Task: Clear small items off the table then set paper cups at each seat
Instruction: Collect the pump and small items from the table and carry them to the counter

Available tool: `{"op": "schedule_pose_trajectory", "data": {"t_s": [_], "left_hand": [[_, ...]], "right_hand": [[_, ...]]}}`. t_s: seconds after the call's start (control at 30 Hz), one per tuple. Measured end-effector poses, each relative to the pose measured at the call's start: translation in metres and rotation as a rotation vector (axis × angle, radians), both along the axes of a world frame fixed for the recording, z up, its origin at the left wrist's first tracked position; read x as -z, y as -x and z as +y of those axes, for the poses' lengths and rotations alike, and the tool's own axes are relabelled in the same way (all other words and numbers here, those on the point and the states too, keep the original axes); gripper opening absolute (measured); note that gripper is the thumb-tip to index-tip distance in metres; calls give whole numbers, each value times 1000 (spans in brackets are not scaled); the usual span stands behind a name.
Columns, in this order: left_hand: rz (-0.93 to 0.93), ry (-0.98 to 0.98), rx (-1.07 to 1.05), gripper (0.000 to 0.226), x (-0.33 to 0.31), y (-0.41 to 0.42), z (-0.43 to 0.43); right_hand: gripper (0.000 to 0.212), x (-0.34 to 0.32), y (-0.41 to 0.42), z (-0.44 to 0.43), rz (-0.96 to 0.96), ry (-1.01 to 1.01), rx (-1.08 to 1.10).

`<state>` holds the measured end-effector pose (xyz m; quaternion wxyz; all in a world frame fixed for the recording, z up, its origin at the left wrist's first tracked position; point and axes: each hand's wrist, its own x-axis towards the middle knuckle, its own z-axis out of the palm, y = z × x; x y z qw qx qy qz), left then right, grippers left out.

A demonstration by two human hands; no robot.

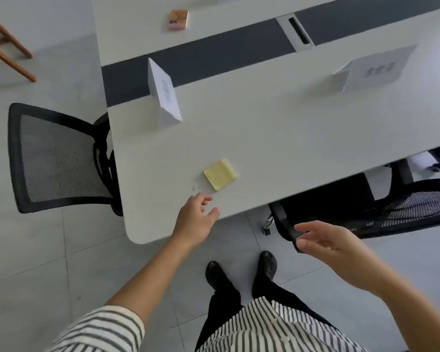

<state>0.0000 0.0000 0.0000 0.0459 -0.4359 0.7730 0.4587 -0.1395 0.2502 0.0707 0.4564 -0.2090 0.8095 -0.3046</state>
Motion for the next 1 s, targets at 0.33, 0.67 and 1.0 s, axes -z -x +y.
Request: {"op": "schedule_pose_trajectory", "data": {"t_s": [0.33, 0.67, 1.0], "left_hand": [[-315, 391, 384, 73, 94, 105, -54], [-315, 562, 521, 76, 93, 113, -45], [235, -368, -50, 40, 7, 99, -3]], "right_hand": [[34, 4, 4, 46, -68, -85, 162], [30, 8, -13, 67, -61, -145, 234], [27, -17, -72, 73, 26, -47, 424]]}}
